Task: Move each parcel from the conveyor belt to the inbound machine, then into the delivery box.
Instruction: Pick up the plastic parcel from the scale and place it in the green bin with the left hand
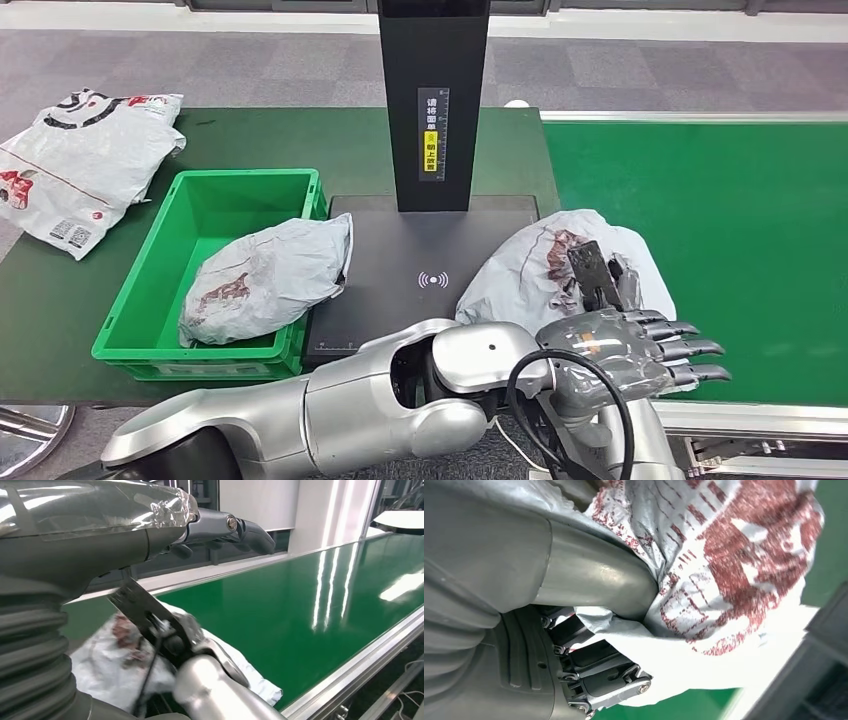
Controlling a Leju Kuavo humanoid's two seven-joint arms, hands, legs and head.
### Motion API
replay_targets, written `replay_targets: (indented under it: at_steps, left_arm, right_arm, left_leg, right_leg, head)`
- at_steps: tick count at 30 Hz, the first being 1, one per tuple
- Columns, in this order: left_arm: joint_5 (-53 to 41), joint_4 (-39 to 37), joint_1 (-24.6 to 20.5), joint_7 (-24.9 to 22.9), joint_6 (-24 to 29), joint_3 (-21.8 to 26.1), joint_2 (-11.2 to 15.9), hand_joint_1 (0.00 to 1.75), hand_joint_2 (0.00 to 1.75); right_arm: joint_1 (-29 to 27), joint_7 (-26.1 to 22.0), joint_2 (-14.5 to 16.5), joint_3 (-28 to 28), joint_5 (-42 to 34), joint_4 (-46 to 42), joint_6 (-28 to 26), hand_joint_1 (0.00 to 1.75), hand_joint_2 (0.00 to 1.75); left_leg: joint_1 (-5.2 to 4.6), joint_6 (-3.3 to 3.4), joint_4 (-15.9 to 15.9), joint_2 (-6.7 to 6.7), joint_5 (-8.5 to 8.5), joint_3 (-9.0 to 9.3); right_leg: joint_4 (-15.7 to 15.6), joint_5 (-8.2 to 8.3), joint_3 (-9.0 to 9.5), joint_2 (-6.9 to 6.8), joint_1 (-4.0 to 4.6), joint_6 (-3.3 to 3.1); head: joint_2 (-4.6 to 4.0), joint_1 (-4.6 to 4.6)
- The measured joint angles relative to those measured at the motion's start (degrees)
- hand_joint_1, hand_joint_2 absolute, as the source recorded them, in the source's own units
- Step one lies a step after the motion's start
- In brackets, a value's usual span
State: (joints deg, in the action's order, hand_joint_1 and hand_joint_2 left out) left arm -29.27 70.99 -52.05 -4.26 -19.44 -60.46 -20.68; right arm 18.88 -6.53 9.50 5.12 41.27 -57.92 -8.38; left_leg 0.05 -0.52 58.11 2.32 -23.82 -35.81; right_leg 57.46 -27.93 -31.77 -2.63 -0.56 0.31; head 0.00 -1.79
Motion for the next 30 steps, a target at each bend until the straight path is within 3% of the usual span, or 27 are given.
replay_targets:
  at_steps: [21, 30]
  left_arm:
    - [-1.2, 0.0, 0.8, 0.8, 0.2, 0.0, -0.1, 0.0, 1.75]
    - [-0.1, 0.0, 0.8, 0.9, 0.5, -0.5, -0.8, 0.0, 1.75]
  right_arm:
    - [3.6, 1.2, 0.1, -3.1, -1.5, 1.9, -0.7, 1.75, 1.75]
    - [11.0, -1.1, 0.8, -3.9, -1.7, 12.8, 0.5, 1.75, 1.75]
  left_leg:
    - [-0.02, 0.0, 0.0, -0.04, 0.0, -0.07]
    - [-0.02, -0.03, 0.0, 0.01, 0.03, -0.09]
  right_leg:
    - [0.0, -0.01, -0.07, -0.03, -0.04, 0.0]
    - [0.0, 0.01, -0.08, 0.03, -0.03, 0.0]
  head:
    - [0.0, 0.0]
    - [-0.01, 0.0]
